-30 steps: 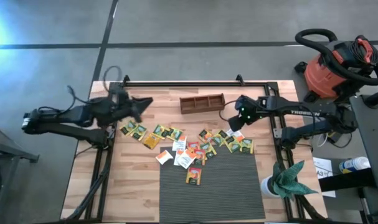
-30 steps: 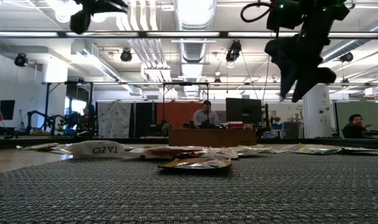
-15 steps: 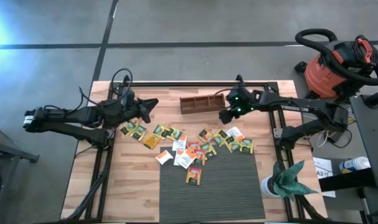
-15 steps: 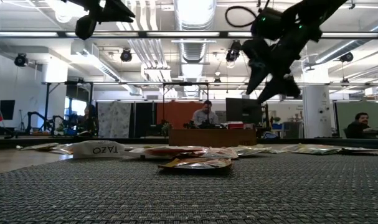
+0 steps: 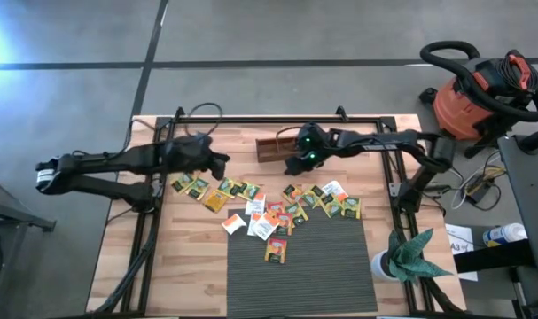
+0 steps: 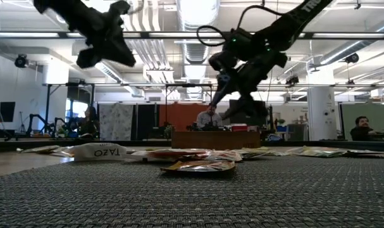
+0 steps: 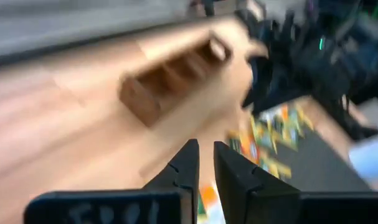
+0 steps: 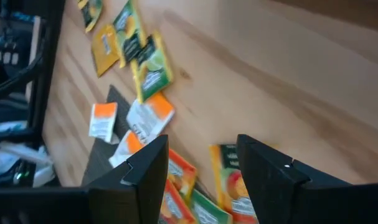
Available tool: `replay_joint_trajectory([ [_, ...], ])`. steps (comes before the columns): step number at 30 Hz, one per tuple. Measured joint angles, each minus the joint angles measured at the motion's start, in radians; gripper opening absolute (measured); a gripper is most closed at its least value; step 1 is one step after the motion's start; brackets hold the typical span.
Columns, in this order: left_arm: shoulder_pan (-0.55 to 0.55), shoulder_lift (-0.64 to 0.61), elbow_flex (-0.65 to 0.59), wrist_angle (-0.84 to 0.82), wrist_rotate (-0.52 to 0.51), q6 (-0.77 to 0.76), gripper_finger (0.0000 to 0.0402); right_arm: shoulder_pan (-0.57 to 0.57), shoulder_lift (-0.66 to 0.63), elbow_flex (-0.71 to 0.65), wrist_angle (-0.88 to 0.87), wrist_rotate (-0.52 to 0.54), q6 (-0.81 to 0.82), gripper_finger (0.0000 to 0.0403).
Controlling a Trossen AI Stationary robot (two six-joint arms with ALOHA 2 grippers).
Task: Pick & Place Tea
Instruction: Put the white tea bag into the right section of the wooden organizer
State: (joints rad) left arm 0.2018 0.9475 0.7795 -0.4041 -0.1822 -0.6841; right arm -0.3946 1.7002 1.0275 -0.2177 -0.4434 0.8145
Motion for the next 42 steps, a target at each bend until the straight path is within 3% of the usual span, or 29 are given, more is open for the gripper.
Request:
replay_joint_trajectory([
  [2, 0.011, 0.051, 0.000, 0.001, 0.074, 0.042, 0.0021, 0.011, 0.033, 0.035, -0.016, -0.009, -0.007, 0.0187],
  [7, 0.017, 0.182, 0.000, -0.001, 0.142, 0.202, 0.0001, 0.048, 0.119, 0.115, -0.022, -0.010, 0.015, 0.0187],
  [12, 0.017, 0.292, 0.000, -0.001, 0.152, 0.422, 0.0001, 0.101, 0.206, 0.184, -0.023, -0.003, 0.050, 0.0187],
  [16, 0.017, 0.336, 0.000, -0.001, 0.163, 0.506, 0.0001, 0.132, 0.225, 0.196, -0.077, 0.029, 0.041, 0.0187],
  [21, 0.017, 0.340, 0.000, 0.034, 0.192, 0.533, 0.0001, 0.166, 0.131, 0.155, -0.290, 0.198, -0.011, 0.0187],
  [26, 0.020, 0.347, 0.000, 0.158, 0.283, 0.552, 0.0000, 0.162, -0.035, 0.033, -0.404, 0.292, 0.001, 0.0187],
  [34, 0.044, 0.418, 0.033, 0.231, 0.377, 0.529, 0.0000, 0.122, -0.324, -0.269, -0.440, 0.341, 0.148, 0.0187],
  [38, 0.046, 0.461, 0.115, 0.229, 0.403, 0.525, 0.0000, 0.121, -0.440, -0.355, -0.436, 0.423, 0.204, 0.0187],
  [42, 0.047, 0.543, 0.224, 0.221, 0.413, 0.542, 0.0000, 0.102, -0.479, -0.425, -0.433, 0.432, 0.210, 0.0187],
])
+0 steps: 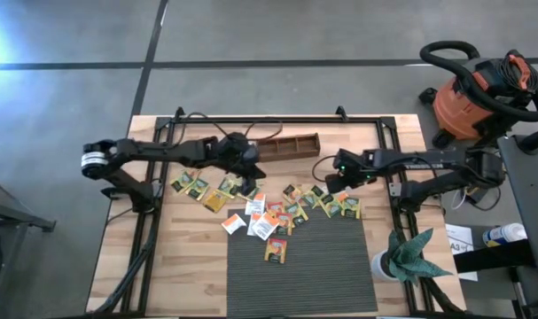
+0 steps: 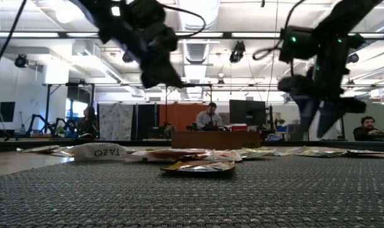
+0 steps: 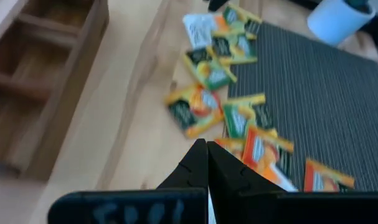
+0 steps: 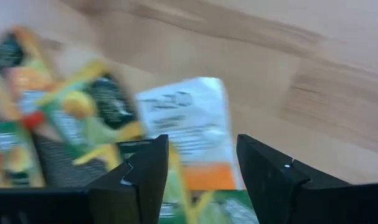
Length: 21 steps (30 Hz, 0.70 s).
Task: Pick & Place Tea
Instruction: Put the white tea bag into the right section of the wooden organizer
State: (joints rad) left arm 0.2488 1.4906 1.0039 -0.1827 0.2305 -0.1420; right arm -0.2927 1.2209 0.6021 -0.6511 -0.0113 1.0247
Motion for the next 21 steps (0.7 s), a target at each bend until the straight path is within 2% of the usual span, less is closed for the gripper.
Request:
replay_joint_trajectory([
  [6, 0.001, 0.156, 0.160, -0.047, 0.026, 0.010, 0.0000, -0.010, 0.006, -0.068, 0.085, -0.016, -0.022, 0.0187],
  [11, -0.003, 0.281, 0.271, -0.039, 0.092, 0.004, 0.0000, -0.018, 0.005, -0.099, 0.130, -0.017, -0.044, 0.0187],
  [21, -0.016, 0.520, 0.483, -0.045, 0.185, -0.013, 0.0000, -0.024, 0.001, -0.153, 0.206, -0.102, -0.089, 0.0187],
])
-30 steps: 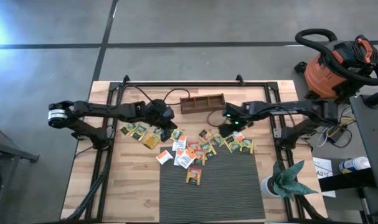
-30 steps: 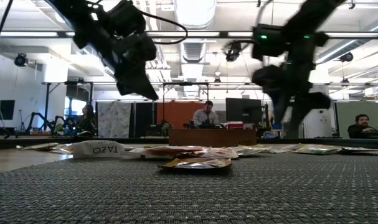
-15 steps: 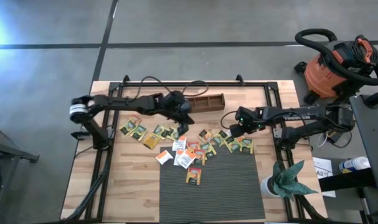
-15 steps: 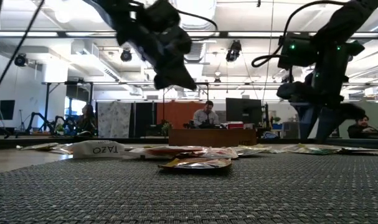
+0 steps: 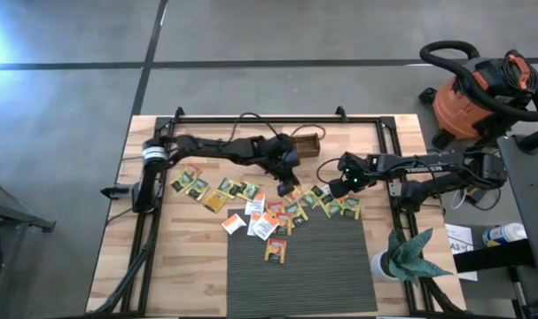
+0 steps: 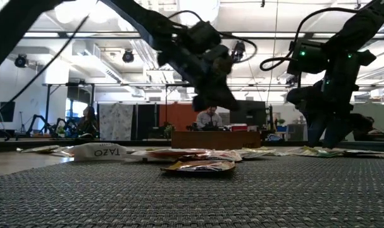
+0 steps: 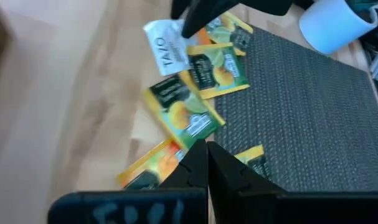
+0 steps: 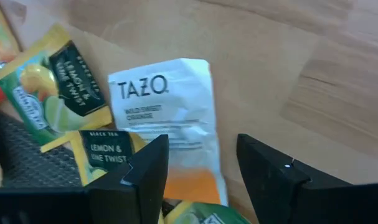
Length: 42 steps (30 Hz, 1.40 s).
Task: Pick & Place Tea
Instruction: Put the white tea bag into the right section of the wooden organizer
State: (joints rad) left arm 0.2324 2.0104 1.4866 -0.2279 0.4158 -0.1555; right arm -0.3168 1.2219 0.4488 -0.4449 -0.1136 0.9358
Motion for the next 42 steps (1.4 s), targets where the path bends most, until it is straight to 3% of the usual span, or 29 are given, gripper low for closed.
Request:
replay_joint_trajectory([
  [10, -0.022, 0.158, 0.142, -0.002, 0.021, 0.001, 0.0000, 0.002, 0.011, 0.000, 0.134, -0.102, -0.026, 0.0187],
  [14, -0.023, 0.201, 0.164, -0.007, 0.021, 0.000, 0.0000, -0.001, 0.039, -0.002, 0.196, -0.090, -0.032, 0.0187],
  [22, -0.033, 0.227, 0.161, -0.013, 0.044, -0.007, 0.0000, -0.002, 0.134, 0.003, 0.197, -0.145, -0.115, 0.0187],
  [28, -0.040, 0.201, 0.172, -0.007, 0.044, -0.023, 0.0000, -0.016, 0.130, 0.000, 0.195, -0.180, -0.177, 0.0185],
  [38, -0.072, 0.206, 0.134, 0.032, 0.026, -0.026, 0.0000, -0.048, 0.172, -0.004, 0.243, -0.259, -0.198, 0.0118],
  [42, -0.077, 0.206, 0.121, 0.043, -0.042, -0.014, 0.0000, -0.047, 0.190, -0.006, 0.299, -0.274, -0.203, 0.0081],
])
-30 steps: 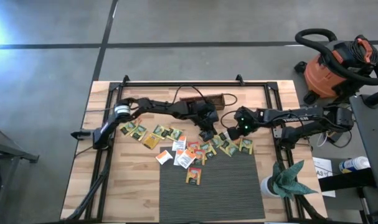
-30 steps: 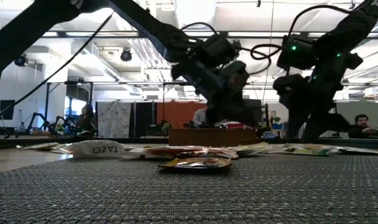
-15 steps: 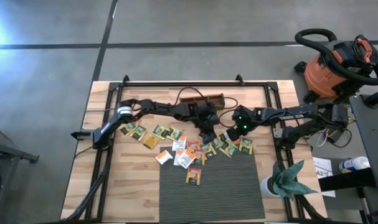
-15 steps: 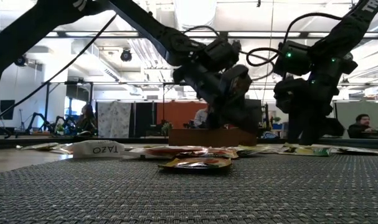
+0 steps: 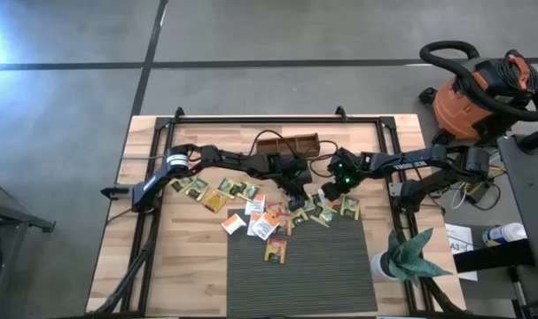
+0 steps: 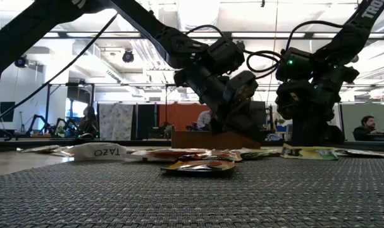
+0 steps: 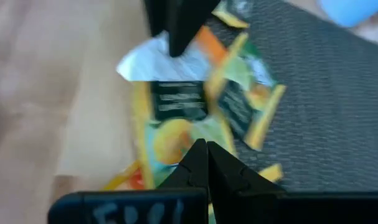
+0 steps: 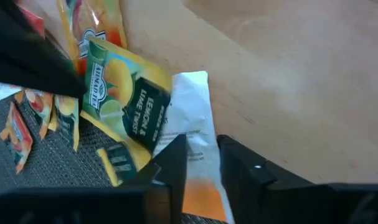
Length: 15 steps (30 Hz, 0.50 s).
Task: Pick & Place Tea
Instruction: Put the white tea bag into the right section of the wooden organizer
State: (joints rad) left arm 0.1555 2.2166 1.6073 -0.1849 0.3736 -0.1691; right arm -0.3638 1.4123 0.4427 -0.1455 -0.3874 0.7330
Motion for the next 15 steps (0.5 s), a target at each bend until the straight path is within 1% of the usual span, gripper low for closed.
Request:
replay_joint_trajectory([
  [7, 0.008, -0.010, -0.001, -0.015, -0.046, 0.005, 0.0000, 0.000, 0.007, 0.000, 0.010, 0.005, -0.038, 0.0015],
  [10, 0.016, -0.031, -0.002, -0.025, -0.062, 0.012, 0.0000, -0.002, -0.010, 0.000, 0.012, 0.012, -0.043, 0.0010],
  [13, 0.026, -0.069, -0.002, -0.060, -0.077, 0.024, 0.0000, 0.000, -0.045, -0.002, 0.010, 0.050, -0.047, 0.0009],
  [15, 0.033, -0.099, -0.003, -0.093, -0.123, 0.044, 0.0000, -0.004, -0.085, -0.002, 0.011, 0.090, -0.039, 0.0009],
])
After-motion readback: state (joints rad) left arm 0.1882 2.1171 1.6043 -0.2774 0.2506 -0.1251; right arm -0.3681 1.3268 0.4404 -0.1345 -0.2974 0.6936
